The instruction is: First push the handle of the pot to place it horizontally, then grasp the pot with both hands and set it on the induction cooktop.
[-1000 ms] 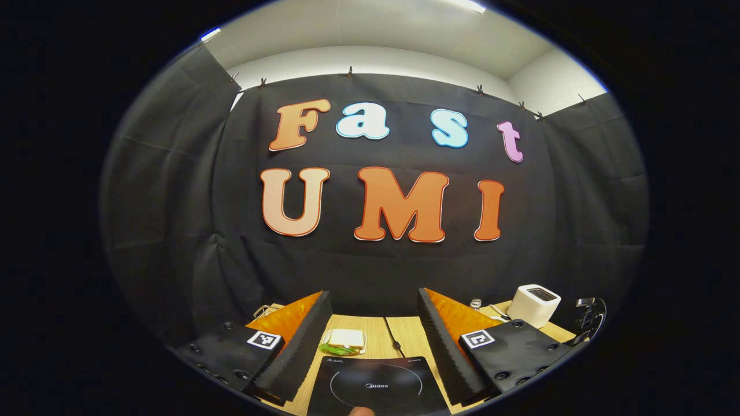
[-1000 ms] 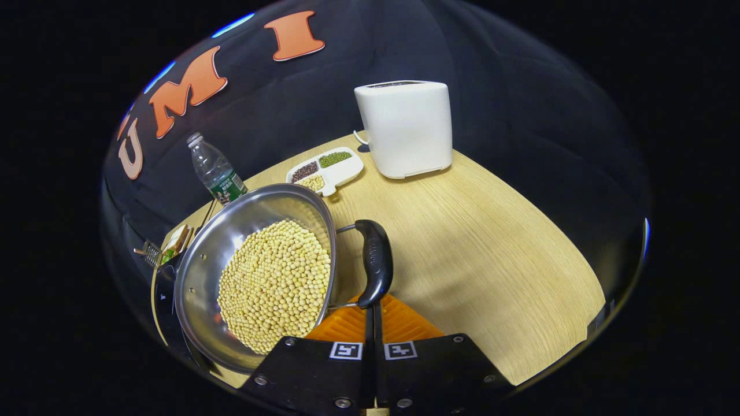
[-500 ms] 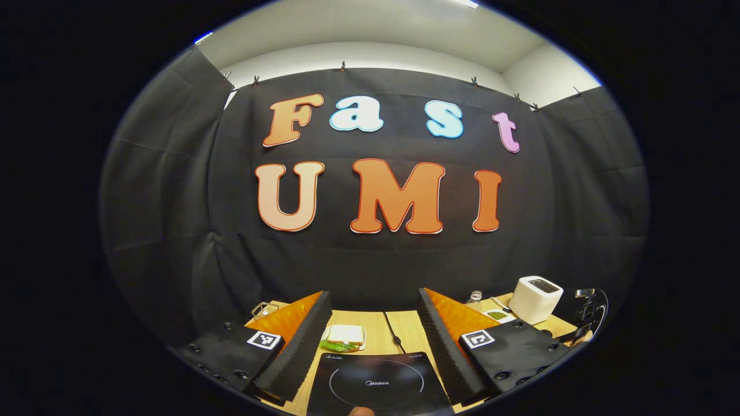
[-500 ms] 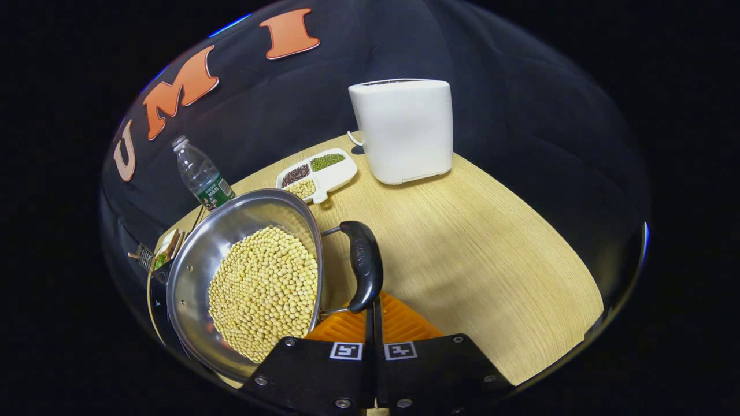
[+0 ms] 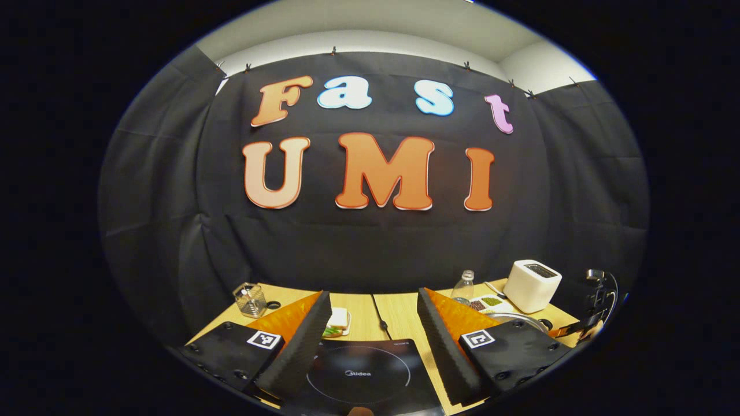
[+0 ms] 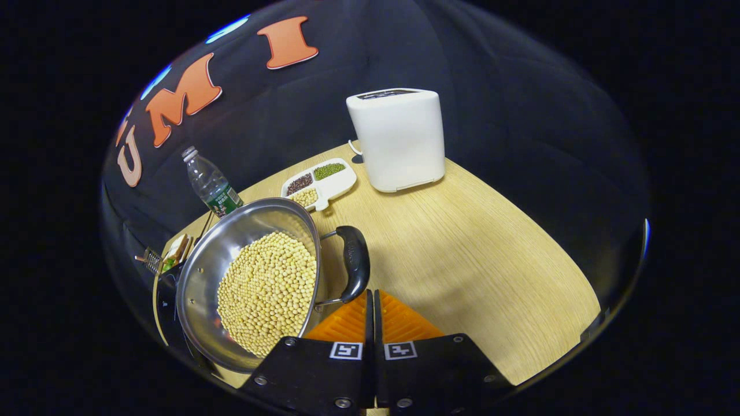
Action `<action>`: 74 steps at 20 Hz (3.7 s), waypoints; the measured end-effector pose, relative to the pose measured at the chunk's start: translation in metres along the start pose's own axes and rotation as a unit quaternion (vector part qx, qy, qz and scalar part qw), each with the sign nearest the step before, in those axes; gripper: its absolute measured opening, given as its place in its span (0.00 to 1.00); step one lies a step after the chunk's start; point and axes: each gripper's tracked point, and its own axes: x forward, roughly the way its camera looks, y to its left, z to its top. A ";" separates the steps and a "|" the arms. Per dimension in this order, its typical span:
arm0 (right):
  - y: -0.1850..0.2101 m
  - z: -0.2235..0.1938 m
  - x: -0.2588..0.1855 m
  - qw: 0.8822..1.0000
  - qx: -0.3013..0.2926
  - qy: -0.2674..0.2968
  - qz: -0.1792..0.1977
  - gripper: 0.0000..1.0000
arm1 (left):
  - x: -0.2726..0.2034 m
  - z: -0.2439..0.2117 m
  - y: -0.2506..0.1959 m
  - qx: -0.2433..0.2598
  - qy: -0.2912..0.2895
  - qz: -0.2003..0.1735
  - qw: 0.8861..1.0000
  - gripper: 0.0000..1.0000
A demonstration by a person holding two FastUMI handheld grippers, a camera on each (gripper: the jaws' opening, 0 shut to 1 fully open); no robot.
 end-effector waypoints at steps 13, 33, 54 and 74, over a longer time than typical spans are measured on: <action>0.010 0.050 -0.023 0.995 -0.030 -0.090 0.019 0.83 | 0.081 -0.170 -0.121 -0.012 0.128 -0.098 0.987 0.98; 0.030 0.024 0.049 0.996 -0.092 -0.015 -0.006 0.83 | 0.138 -0.256 -0.157 0.068 0.262 -0.119 0.955 1.00; 0.094 0.046 -0.051 0.998 -0.049 -0.033 0.033 0.48 | 0.082 -0.178 -0.095 0.054 0.269 -0.073 0.959 0.58; 0.279 -0.013 -0.085 0.987 -0.101 -0.010 0.121 0.48 | -0.004 -0.147 0.098 0.027 0.269 0.027 0.962 0.60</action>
